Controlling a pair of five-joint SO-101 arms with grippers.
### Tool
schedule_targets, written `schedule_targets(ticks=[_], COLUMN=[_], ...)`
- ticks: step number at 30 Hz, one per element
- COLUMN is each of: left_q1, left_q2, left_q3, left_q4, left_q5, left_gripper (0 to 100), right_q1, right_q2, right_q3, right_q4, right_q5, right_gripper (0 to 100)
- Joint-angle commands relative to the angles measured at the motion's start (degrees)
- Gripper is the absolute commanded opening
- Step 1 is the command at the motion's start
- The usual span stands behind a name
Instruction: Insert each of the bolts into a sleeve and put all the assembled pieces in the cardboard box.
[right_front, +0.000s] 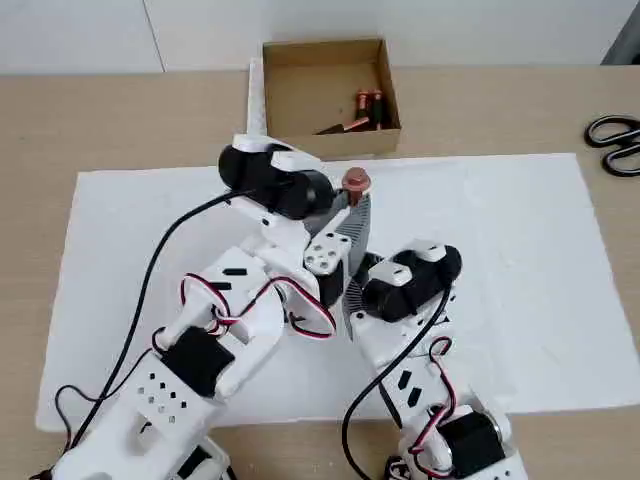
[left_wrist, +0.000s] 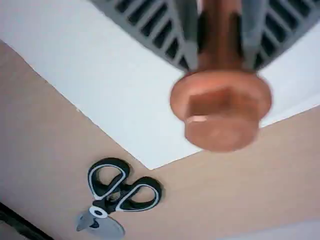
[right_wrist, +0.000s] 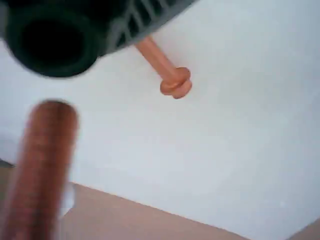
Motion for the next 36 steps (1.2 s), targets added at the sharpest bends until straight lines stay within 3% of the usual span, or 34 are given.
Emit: schedule_targets(ticks=[1, 36], left_q1=[0.62, 2.11], left_q2=[-1.85, -1.85], left_q3=[-2.59, 0.31], left_q4=[-1.23, 2.55], left_q5=[0.44, 0.35], left_gripper=[1, 1], right_q1=[-0.48, -0.40], right_q2=[-0.04, -0.22], right_q3=[-0.35, -0.35], right_q4=[-0.31, -0.31], right_q5=[-0.53, -0.44], right_gripper=[0.4, 0.4])
